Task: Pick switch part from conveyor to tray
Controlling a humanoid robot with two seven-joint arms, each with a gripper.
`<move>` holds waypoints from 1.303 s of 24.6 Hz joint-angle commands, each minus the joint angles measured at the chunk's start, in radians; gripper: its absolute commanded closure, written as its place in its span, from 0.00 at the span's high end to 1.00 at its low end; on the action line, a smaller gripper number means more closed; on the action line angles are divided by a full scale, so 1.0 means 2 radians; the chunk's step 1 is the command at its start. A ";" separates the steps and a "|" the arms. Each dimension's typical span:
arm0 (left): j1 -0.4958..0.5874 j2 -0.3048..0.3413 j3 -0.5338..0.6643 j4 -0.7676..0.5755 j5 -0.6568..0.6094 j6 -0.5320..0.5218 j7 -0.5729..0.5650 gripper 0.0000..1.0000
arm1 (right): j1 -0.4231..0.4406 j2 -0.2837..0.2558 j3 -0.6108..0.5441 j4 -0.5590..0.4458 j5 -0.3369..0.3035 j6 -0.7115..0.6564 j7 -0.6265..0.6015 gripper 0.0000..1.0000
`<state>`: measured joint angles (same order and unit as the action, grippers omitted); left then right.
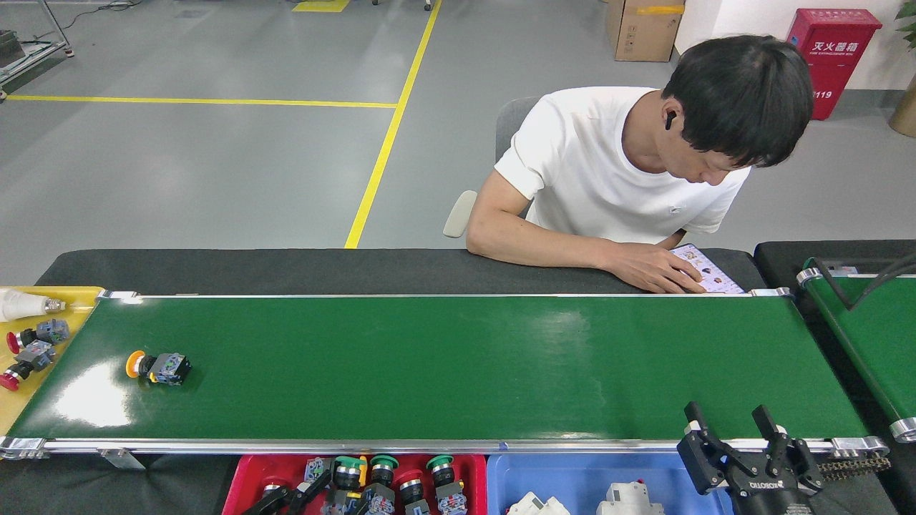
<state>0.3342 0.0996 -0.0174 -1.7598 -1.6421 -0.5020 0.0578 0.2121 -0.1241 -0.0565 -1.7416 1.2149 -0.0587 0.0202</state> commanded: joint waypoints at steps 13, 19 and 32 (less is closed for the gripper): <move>-0.019 -0.066 0.227 0.026 0.089 0.021 -0.030 1.00 | -0.006 0.000 0.042 -0.014 -0.004 0.017 -0.028 1.00; -0.020 -0.067 0.265 0.032 0.092 0.022 -0.028 1.00 | -0.024 0.001 0.042 -0.012 -0.004 0.013 -0.030 1.00; -0.034 -0.056 0.252 0.033 0.097 0.043 -0.024 1.00 | -0.019 0.001 0.019 -0.014 -0.005 0.015 -0.029 1.00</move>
<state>0.2750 -0.0262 0.4915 -1.6781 -1.4536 -0.4403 -0.0002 0.1764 -0.1244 -0.0083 -1.7534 1.2083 -0.0299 -0.0312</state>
